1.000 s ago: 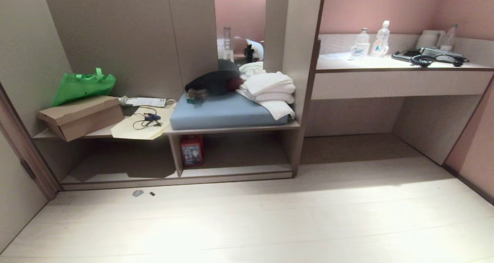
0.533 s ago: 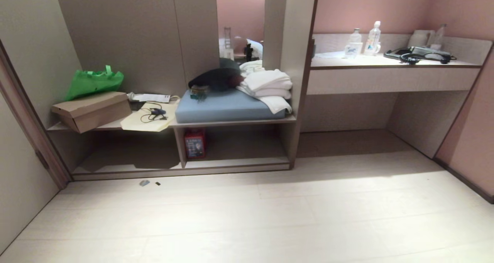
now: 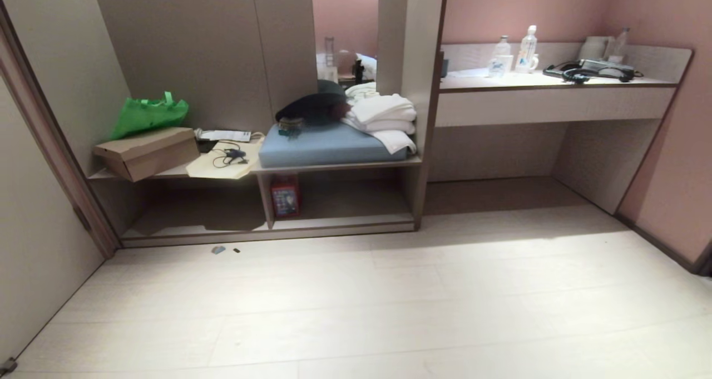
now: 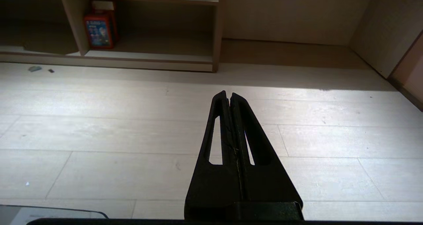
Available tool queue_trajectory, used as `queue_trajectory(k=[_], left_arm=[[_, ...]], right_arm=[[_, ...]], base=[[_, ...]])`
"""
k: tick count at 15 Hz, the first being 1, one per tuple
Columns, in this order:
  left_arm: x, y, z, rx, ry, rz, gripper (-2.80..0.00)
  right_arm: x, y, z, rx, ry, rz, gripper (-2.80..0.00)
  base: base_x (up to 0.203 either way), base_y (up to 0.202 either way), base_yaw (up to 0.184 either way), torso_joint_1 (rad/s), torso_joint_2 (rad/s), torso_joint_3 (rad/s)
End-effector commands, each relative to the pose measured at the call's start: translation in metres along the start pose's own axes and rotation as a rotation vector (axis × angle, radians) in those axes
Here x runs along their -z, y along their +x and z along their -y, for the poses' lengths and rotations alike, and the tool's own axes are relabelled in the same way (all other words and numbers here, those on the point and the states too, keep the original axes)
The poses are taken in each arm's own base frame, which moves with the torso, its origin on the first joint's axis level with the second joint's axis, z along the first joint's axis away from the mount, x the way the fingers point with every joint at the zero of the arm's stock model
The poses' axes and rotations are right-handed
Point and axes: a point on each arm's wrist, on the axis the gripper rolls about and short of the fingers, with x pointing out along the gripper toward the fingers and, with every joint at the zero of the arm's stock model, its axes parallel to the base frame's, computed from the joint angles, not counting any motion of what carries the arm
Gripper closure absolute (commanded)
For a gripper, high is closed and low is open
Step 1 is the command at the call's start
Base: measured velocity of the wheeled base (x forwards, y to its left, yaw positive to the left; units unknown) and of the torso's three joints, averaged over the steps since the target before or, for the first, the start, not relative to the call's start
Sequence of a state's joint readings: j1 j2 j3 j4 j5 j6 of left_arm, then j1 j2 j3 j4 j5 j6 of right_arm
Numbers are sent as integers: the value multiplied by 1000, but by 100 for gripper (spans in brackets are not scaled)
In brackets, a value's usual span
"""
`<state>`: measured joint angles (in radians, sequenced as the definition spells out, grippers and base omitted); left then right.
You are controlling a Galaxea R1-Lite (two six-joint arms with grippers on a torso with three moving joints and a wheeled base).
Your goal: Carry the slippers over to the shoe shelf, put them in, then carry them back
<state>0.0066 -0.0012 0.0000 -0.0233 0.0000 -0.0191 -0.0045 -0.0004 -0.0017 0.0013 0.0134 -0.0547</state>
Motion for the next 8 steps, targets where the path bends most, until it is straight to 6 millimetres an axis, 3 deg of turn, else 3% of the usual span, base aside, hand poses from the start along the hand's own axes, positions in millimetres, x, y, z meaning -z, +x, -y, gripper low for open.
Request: queue_trajectory(k=[1,8], left_arm=[[2,1,0,-1,-1,-9,0],[2,1,0,0,-1,-9,0]], right_arm=[[0,0,0,0,-1,0,0],[0,0,0,0,-1,-1,0]], base=[[-195,0,3,5,0,5],[-196,0,4,0,2,2]])
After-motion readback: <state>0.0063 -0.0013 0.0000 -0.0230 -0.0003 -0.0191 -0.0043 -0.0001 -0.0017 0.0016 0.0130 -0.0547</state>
